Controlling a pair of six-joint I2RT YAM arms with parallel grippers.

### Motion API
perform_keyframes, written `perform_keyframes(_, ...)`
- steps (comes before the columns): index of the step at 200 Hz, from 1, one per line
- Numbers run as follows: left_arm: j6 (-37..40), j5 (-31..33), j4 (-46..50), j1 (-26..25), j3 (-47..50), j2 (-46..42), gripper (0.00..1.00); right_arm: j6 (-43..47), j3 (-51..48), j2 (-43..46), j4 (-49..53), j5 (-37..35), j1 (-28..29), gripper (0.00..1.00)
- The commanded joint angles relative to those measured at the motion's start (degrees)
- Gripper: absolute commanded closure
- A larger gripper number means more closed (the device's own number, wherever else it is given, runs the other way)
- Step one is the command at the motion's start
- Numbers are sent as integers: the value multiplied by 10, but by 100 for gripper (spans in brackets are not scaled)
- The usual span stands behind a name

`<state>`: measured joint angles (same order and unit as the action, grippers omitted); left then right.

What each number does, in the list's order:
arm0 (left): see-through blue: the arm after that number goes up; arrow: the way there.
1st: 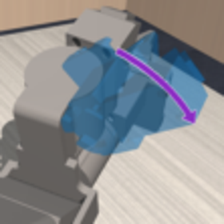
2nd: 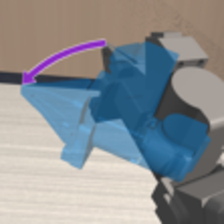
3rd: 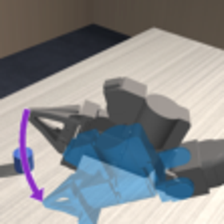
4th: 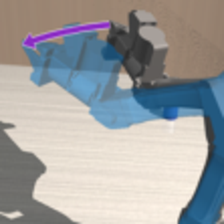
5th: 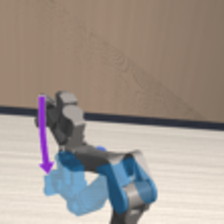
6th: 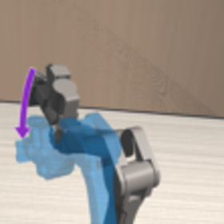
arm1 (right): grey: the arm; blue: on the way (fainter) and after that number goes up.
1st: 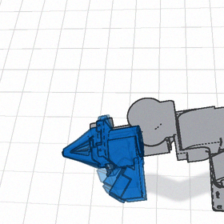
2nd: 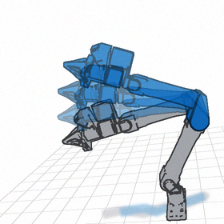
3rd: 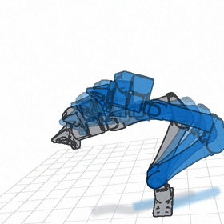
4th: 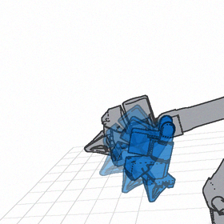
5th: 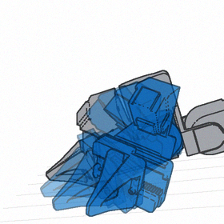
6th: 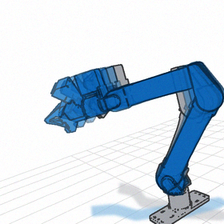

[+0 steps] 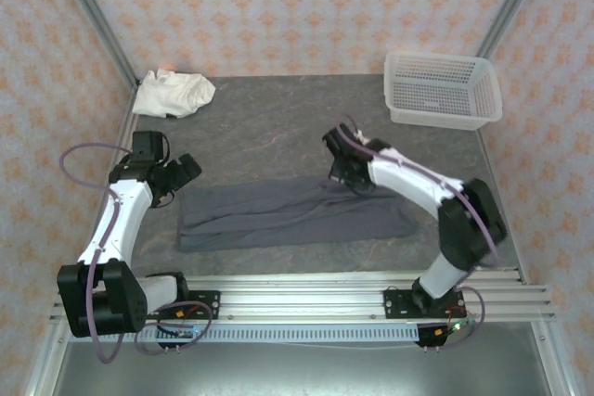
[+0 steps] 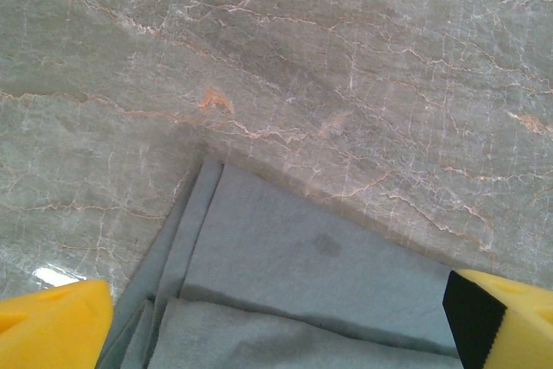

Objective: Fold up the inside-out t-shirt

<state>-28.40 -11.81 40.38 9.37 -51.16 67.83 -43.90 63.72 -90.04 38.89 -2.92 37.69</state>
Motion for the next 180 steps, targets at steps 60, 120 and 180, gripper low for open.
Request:
perform_keyframes(60, 6, -18, -21, -6, 7, 19, 0, -212, -129, 204, 109, -119, 120, 43)
perform_keyframes(120, 11, -19, -12, -8, 9, 1, 0, -73, -46, 117, 89, -168, -29, 36)
perform_keyframes(180, 5, -23, -19, -7, 20, 0, 0, -163, -74, 36, 9, 18, -34, 36)
